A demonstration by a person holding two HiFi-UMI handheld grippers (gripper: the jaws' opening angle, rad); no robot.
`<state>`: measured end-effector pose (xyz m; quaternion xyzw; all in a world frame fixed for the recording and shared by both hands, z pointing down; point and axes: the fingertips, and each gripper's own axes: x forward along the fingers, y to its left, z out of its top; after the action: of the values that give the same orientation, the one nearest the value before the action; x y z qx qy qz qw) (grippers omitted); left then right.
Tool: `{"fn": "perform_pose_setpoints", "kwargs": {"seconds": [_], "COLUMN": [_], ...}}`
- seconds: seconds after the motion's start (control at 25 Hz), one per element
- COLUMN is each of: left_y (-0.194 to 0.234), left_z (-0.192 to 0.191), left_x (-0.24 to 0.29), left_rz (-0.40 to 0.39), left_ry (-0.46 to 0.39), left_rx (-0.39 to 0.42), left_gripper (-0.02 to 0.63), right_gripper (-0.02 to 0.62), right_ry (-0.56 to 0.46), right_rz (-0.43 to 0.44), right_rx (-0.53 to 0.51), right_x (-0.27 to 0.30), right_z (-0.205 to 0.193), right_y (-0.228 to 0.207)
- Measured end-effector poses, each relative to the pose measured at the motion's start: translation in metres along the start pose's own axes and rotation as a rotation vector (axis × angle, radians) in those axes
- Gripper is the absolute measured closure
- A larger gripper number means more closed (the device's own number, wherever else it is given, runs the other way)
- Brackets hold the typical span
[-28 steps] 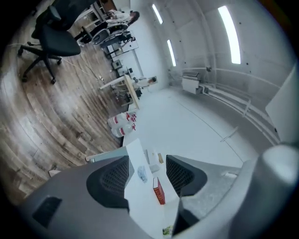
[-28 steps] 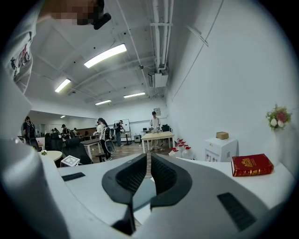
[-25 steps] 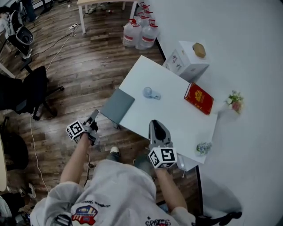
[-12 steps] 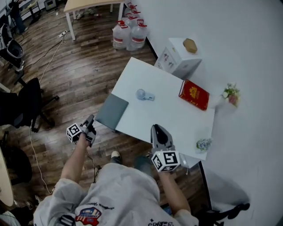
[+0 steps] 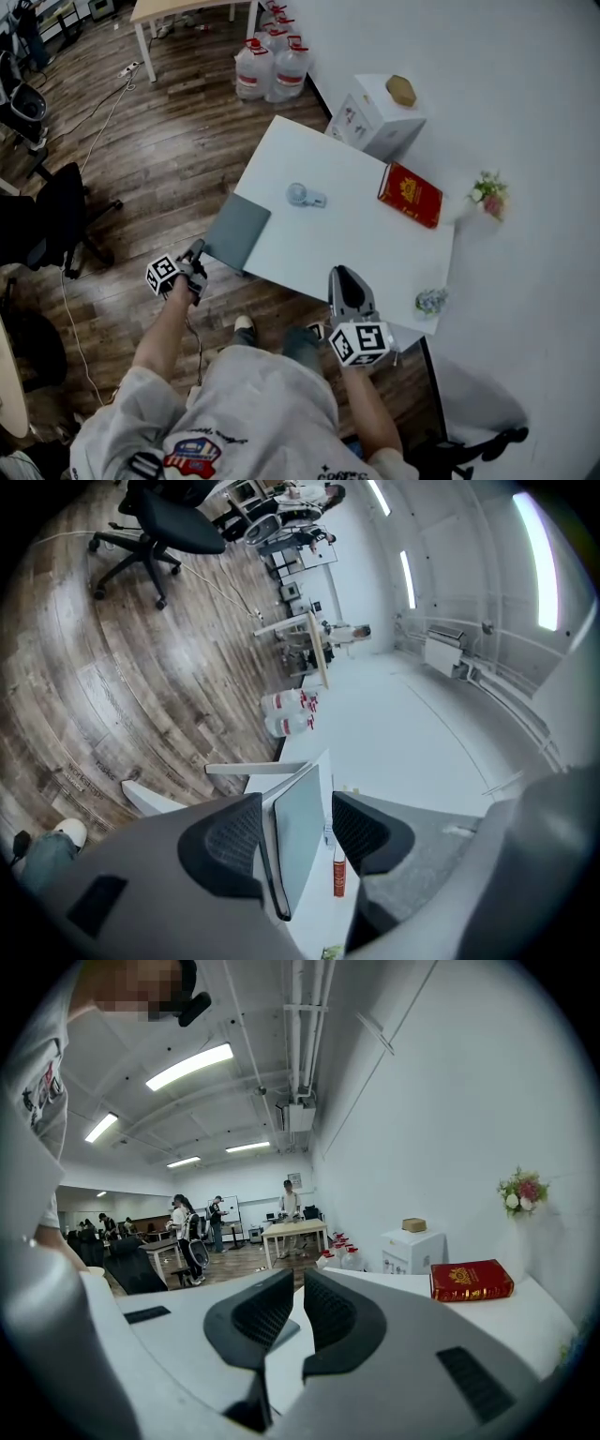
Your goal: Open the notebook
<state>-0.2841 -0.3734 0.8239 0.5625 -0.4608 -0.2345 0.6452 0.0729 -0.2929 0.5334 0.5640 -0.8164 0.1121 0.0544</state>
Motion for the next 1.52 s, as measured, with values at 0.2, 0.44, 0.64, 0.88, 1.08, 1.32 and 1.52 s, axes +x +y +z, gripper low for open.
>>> {"fn": "perform_pose_setpoints", "kwargs": {"seconds": [0.2,0.44,0.64,0.88,1.08,1.32,1.52], "left_y": [-0.005,0.002,0.004,0.007,-0.006,-0.042,-0.071], "left_z": [-0.002,-0.005,-0.011,-0.013,-0.016,-0.022,-0.039], "left_x": [0.0,0.005,0.008,0.009,0.003,-0.007,-0.011], "left_rz": [-0.022,0.021,0.113,0.199,0.185,0.098,0.047], "left_ry": [0.007,0.037,0.059,0.071,0.054,0.025,0.043], "left_rx": [0.019,0.036,0.177,0.267,0.365,0.5,0.652], "left_gripper": [0.388,0.432,0.488,0.561,0.578,0.581,0.581], "right_gripper": [0.572,0.572,0.572,0.572,0.572,0.572,0.574], "right_ry": [-0.001,-0.009,-0.006,-0.008,-0.01,-0.029,-0.032], "right_rz": [-0.006,-0.013,-0.017,-0.01,-0.014,-0.021,-0.027], "right_rx": [0.01,0.013,0.023,0.021,0.03,0.043,0.071], "right_x": [-0.005,-0.007,-0.009,-0.008,-0.012,-0.016,-0.017], "right_z": [-0.002,-0.002,-0.002,-0.002,-0.005,0.0,-0.004], "right_y": [-0.003,-0.007,-0.005,-0.002,-0.003,-0.003,-0.009]}}
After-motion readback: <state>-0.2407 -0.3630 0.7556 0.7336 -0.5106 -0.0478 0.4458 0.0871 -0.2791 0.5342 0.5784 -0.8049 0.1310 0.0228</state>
